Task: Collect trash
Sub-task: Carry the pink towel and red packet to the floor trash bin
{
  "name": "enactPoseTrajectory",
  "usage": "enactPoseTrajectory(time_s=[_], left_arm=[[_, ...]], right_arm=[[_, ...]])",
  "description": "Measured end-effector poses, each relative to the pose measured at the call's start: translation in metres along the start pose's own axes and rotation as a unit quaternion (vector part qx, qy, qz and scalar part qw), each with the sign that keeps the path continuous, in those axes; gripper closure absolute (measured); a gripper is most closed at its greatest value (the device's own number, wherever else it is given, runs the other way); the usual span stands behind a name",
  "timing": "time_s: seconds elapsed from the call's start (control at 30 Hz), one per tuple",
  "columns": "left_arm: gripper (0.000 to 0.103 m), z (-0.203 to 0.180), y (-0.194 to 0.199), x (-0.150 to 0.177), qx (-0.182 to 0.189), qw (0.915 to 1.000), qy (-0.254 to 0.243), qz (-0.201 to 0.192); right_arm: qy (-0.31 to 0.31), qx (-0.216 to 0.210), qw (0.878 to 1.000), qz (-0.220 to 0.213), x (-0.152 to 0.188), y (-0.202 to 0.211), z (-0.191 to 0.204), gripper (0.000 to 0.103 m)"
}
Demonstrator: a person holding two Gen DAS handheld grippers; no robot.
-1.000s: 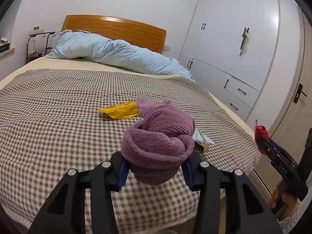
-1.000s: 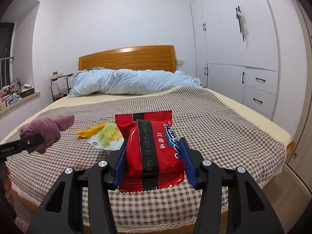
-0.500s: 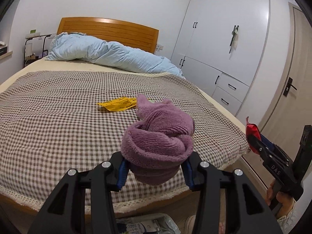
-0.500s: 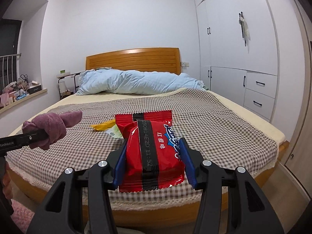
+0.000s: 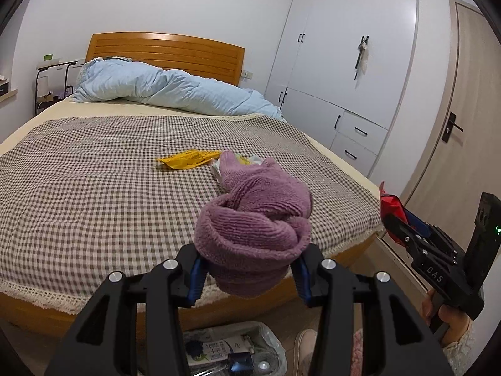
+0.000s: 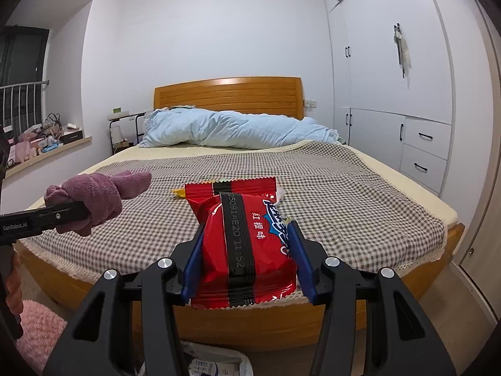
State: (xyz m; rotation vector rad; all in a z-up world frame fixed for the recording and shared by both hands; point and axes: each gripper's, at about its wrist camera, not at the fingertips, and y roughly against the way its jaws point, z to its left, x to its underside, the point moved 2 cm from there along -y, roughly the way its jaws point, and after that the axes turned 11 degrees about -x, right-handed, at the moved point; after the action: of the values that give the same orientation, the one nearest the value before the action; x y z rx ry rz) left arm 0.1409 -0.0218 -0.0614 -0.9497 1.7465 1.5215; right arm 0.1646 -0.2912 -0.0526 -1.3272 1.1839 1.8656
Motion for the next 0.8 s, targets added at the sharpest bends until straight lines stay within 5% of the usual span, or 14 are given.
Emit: enactPoseTrajectory(time_s=[0.5, 0.8], left_arm=[[0.059, -0.002, 0.015, 0.053, 0.010, 0.9992, -0.021, 0.033], [0.059, -0.001, -0.004, 0.091, 0.007, 0.9961, -0.024, 0.085]], right_arm=[[-0.021, -0.053, 0.997, 0.060, 0.048, 0.002, 0.021, 0.053], [-0.043, -0.059, 0.992, 0.106, 0.088, -0.005, 0.023, 0.053]])
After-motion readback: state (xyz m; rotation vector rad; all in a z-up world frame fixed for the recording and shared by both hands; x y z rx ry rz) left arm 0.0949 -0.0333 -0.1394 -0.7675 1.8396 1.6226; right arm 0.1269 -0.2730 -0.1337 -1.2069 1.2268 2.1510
